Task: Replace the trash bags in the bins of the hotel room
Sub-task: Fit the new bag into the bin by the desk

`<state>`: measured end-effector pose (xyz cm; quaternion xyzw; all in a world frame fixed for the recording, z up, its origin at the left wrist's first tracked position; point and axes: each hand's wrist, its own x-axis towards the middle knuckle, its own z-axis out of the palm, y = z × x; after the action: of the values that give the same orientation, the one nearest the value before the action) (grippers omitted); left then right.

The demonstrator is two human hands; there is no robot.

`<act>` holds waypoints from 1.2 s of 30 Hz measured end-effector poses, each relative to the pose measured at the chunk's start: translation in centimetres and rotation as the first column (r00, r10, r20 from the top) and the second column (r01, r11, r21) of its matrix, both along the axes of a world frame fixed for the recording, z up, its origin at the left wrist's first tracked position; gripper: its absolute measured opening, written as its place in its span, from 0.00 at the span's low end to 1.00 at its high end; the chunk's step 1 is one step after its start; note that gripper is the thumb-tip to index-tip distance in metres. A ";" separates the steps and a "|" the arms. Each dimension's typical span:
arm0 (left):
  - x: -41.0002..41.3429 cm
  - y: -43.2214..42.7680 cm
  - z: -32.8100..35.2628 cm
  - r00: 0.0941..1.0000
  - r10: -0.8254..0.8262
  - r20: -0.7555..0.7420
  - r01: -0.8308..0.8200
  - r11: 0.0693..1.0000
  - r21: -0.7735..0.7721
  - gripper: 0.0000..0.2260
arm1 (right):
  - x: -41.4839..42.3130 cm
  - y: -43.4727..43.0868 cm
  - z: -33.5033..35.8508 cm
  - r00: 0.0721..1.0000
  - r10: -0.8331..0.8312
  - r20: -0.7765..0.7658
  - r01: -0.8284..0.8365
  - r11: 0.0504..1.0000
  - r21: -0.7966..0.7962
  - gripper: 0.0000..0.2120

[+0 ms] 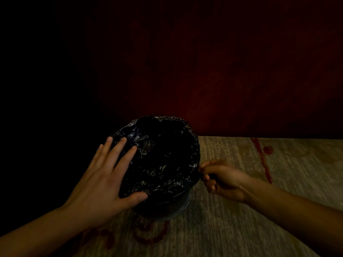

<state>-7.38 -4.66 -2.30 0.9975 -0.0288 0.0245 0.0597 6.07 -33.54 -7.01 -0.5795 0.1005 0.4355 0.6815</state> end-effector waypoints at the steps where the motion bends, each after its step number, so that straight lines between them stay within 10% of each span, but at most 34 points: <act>1: 0.0 0.0 0.0 1.000 -0.003 0.002 0.003 1.000 0.006 0.47 | 0.2 0.2 0.1 1.000 0.016 0.012 -0.015 0.999 -0.042 0.09; 16: -0.2 0.1 -0.3 1.000 0.001 0.010 -0.001 1.000 -0.014 0.46 | -2.8 1.2 -0.7 0.883 -0.137 0.448 0.208 0.971 -0.115 0.03; 26: -0.2 0.1 -0.5 1.000 0.003 0.009 -0.003 1.000 -0.007 0.45 | -3.5 -1.3 -2.5 0.294 0.251 0.922 0.161 0.938 -0.307 0.11; 36: -0.1 0.2 -0.6 1.000 -0.008 0.025 0.008 1.000 -0.027 0.44 | -1.7 -2.1 -2.9 0.093 0.351 0.932 0.211 0.908 -0.363 0.11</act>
<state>-7.49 -4.47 -2.94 0.9961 -0.0333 0.0369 0.0727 4.34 -35.67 -9.87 -0.8509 -0.3240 -0.0679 0.4080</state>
